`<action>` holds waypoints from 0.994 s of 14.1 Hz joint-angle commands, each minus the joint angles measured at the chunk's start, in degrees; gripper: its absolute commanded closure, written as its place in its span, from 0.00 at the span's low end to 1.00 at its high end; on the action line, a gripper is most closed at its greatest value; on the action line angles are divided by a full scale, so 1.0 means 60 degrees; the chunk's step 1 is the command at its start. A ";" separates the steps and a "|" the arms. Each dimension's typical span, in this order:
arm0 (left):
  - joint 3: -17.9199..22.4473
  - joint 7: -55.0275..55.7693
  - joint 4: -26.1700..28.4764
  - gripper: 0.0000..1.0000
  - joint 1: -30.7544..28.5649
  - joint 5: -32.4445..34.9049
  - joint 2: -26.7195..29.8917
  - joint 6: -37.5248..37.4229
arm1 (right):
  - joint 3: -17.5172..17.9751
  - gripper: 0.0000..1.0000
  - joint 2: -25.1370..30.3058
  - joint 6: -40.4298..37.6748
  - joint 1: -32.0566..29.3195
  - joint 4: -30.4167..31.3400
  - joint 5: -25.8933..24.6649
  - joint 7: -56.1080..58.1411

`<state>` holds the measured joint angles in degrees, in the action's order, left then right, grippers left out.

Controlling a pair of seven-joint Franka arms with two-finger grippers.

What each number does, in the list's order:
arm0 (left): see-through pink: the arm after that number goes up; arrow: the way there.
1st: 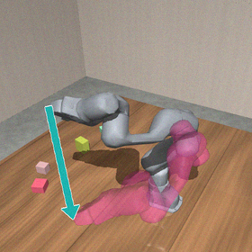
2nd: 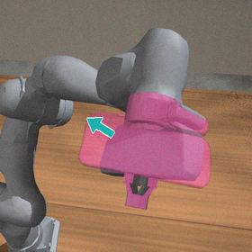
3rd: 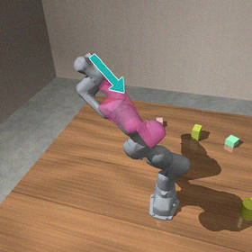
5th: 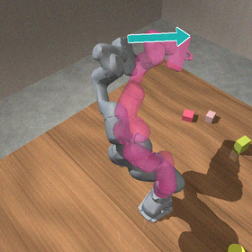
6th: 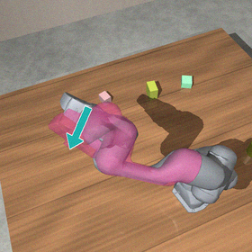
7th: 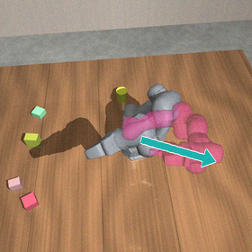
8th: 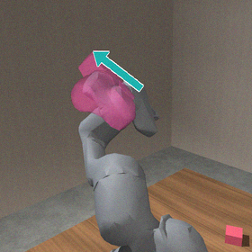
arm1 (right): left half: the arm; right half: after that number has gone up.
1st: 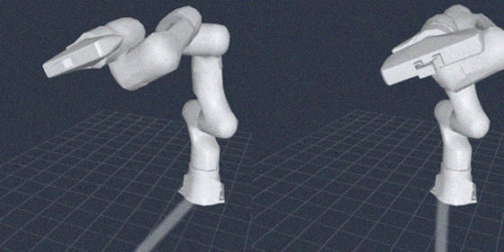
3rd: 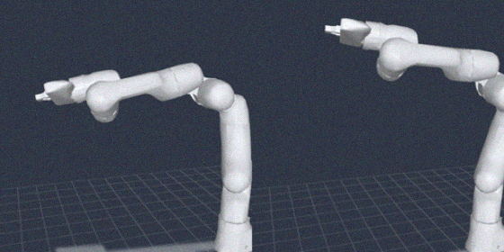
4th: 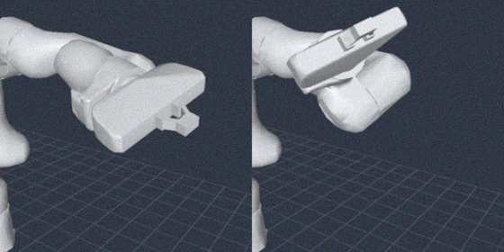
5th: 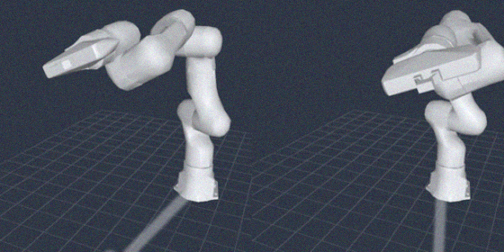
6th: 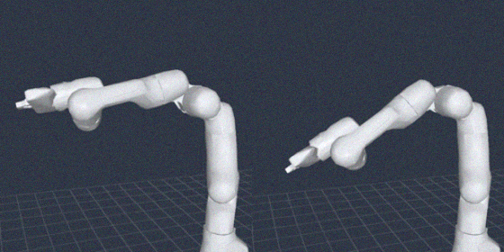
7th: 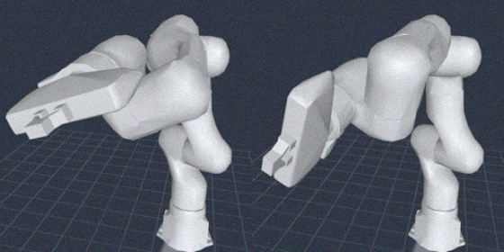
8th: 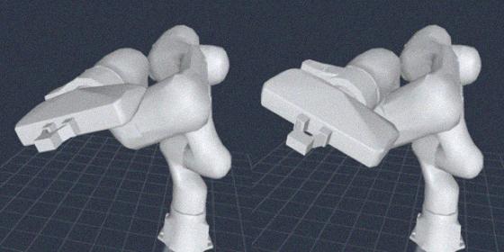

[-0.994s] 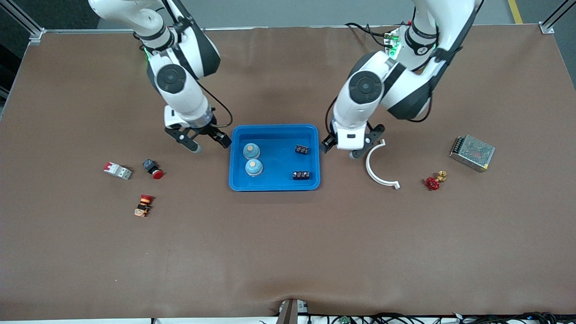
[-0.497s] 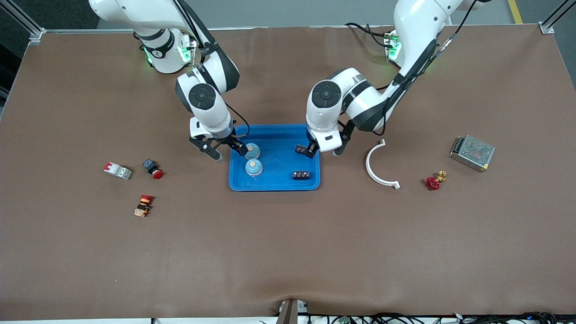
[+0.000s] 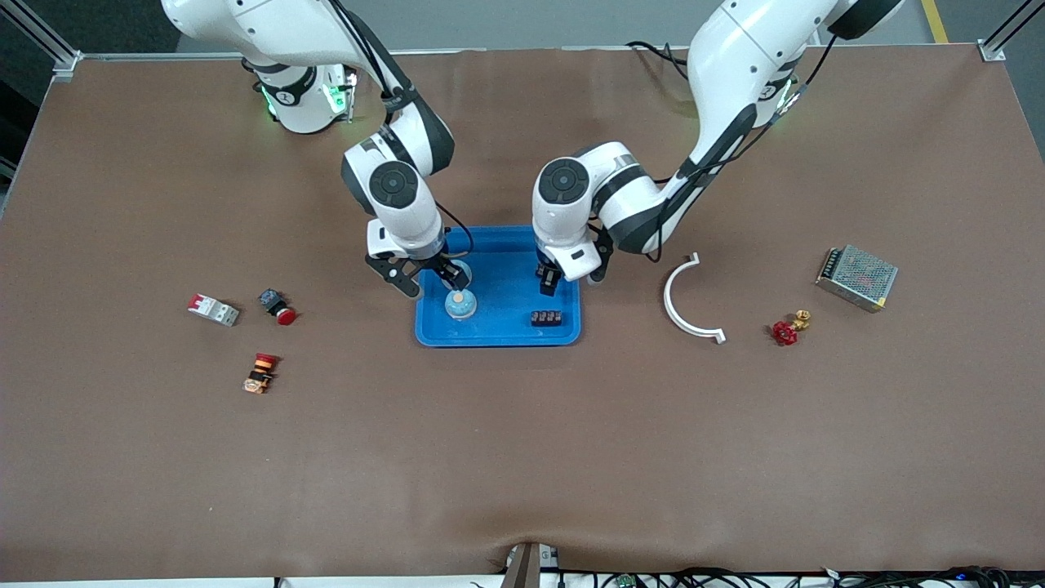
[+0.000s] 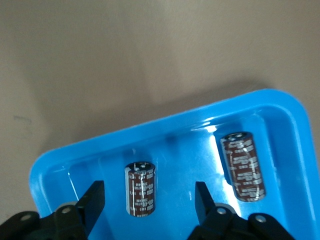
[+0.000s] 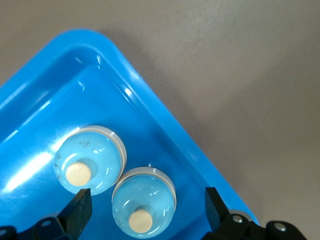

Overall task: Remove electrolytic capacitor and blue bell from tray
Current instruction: 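Grasp the bell with the right gripper while the left gripper grasps the capacitor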

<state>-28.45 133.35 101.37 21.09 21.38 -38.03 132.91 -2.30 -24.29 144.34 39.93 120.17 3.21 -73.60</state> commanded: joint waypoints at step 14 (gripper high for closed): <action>0.0040 0.0188 -0.0313 1.00 0.0147 0.0304 -0.0766 0.0406 | -0.0114 0.60 -0.0581 -0.0122 0.0494 -0.0413 0.0051 -0.0156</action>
<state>-28.39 133.97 100.30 21.72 21.52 -42.39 134.93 -2.32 -27.24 144.30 42.08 118.95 3.21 -73.90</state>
